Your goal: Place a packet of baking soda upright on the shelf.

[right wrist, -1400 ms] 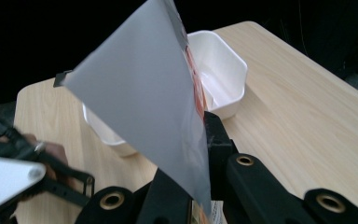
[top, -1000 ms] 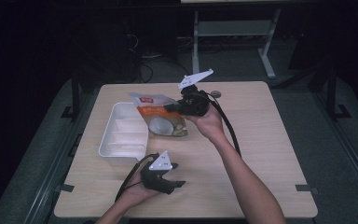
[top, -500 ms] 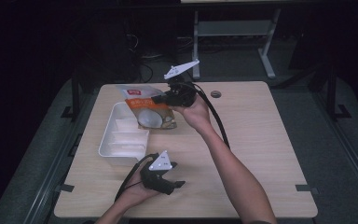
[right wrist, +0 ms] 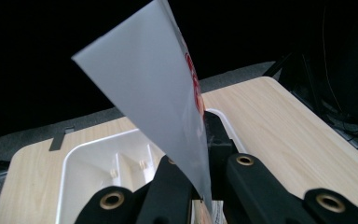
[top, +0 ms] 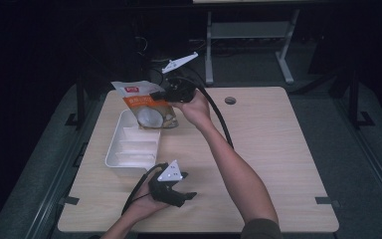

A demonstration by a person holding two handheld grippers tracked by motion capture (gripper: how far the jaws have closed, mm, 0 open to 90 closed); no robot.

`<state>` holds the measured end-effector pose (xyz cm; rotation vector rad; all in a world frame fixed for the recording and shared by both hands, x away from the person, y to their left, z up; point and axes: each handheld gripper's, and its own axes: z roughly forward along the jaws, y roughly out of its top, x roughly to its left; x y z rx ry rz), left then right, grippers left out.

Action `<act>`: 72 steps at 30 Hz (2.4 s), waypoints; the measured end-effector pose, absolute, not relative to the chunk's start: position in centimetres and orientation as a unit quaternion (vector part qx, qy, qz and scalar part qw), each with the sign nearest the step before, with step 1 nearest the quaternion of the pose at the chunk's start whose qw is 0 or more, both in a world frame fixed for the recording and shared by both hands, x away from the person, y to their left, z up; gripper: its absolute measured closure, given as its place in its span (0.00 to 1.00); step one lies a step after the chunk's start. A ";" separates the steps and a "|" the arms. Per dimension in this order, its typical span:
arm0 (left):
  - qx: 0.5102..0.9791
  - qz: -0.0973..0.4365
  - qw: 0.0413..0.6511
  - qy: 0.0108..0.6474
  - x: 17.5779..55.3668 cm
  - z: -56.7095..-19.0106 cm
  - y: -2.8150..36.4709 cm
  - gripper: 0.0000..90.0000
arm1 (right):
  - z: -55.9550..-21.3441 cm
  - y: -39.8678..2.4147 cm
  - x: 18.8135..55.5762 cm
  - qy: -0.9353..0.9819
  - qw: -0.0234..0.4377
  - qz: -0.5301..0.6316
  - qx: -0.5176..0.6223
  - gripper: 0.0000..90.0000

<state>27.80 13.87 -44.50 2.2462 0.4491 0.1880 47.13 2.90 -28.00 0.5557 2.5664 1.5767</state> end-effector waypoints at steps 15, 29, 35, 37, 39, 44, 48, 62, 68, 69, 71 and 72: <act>0.888 0.078 0.414 0.185 27.9 -44.4 14.1 0.32 | -28.8 6.8 50.1 0.839 0.029 0.513 0.180 1.00; 0.886 0.076 0.416 0.190 28.2 -44.4 14.4 0.32 | -30.4 9.2 51.8 0.841 0.030 0.510 0.177 1.00; 0.884 0.074 0.419 0.193 28.2 -44.4 14.5 0.32 | -31.7 9.7 52.3 0.841 0.020 0.509 0.182 1.00; 0.885 0.073 0.418 0.193 28.3 -44.5 14.5 0.32 | -32.0 9.8 52.3 0.836 0.017 0.517 0.185 1.00; 0.886 0.075 0.415 0.192 28.3 -44.5 14.5 0.32 | -32.3 10.0 52.4 0.833 0.010 0.521 0.188 1.00; 0.884 0.076 0.418 0.193 28.3 -44.5 14.6 0.32 | -33.2 10.3 52.6 0.831 0.006 0.521 0.196 1.00; 0.886 0.078 0.417 0.190 28.3 -44.5 14.5 0.32 | -34.0 10.2 52.7 0.828 0.000 0.523 0.204 1.00; 0.888 0.080 0.413 0.185 28.2 -44.5 14.4 0.32 | -36.2 9.4 53.4 0.817 -0.018 0.526 0.237 0.88; 0.889 0.080 0.411 0.186 28.2 -44.6 14.3 0.32 | -36.1 8.9 52.9 0.832 -0.001 0.503 0.233 0.85; 0.889 0.081 0.411 0.186 28.2 -44.6 14.3 0.32 | -36.2 8.8 52.9 0.830 -0.002 0.506 0.234 0.85; 0.889 0.082 0.411 0.186 28.2 -44.6 14.3 0.32 | -36.2 8.5 52.9 0.828 -0.001 0.507 0.239 0.84; 0.889 0.082 0.411 0.186 28.2 -44.6 14.3 0.32 | -36.3 8.4 52.8 0.829 -0.001 0.505 0.239 0.83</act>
